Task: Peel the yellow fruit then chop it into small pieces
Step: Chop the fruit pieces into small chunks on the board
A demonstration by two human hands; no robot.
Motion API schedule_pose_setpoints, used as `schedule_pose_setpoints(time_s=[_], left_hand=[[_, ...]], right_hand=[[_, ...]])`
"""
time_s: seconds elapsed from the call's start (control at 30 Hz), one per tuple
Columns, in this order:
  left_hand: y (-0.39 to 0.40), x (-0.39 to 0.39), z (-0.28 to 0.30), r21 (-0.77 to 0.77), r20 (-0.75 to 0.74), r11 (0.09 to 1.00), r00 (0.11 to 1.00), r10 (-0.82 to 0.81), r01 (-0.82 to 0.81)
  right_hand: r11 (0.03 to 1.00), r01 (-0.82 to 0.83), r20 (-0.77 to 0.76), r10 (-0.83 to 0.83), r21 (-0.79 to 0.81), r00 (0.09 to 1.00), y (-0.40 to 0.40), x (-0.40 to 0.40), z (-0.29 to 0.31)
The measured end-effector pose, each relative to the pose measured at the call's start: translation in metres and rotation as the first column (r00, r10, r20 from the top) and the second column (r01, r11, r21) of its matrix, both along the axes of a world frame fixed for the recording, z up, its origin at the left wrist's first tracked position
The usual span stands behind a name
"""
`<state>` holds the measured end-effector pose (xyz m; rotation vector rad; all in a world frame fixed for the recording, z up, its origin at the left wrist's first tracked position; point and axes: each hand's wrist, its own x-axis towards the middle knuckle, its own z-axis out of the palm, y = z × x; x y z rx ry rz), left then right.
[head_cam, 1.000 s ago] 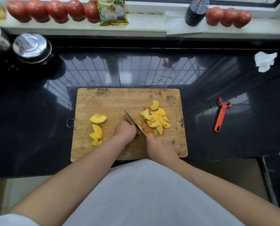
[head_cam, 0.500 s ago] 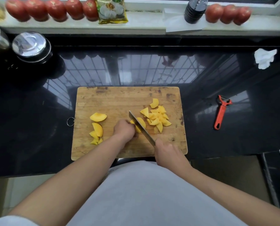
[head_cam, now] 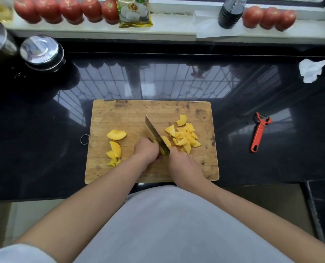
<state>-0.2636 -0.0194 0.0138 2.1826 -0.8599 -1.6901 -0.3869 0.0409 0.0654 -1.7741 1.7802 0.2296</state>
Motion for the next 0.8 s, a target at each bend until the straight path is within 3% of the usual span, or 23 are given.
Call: schedule_pose_setpoints(time_s=[0.1,0.37,0.8], left_hand=[[0.003,0.002,-0.001,-0.006,0.0,1.0,1.0,0.001,-0.001],[0.008,0.003,-0.004,-0.03,-0.017,0.998,0.998,0.055,-0.055],[0.001,0.001,0.003,0.011,0.008,1.0,1.0,0.029,-0.029]], right_hand=[[0.996,0.076,0.029,-0.075,-0.035,0.997,0.003,-0.006,-0.001],[0.995,-0.03,-0.028,0.032,0.091,0.999,0.024,-0.021,0.01],[0.996,-0.068,-0.05,0.071,0.06,0.996,0.01,-0.004,0.003]])
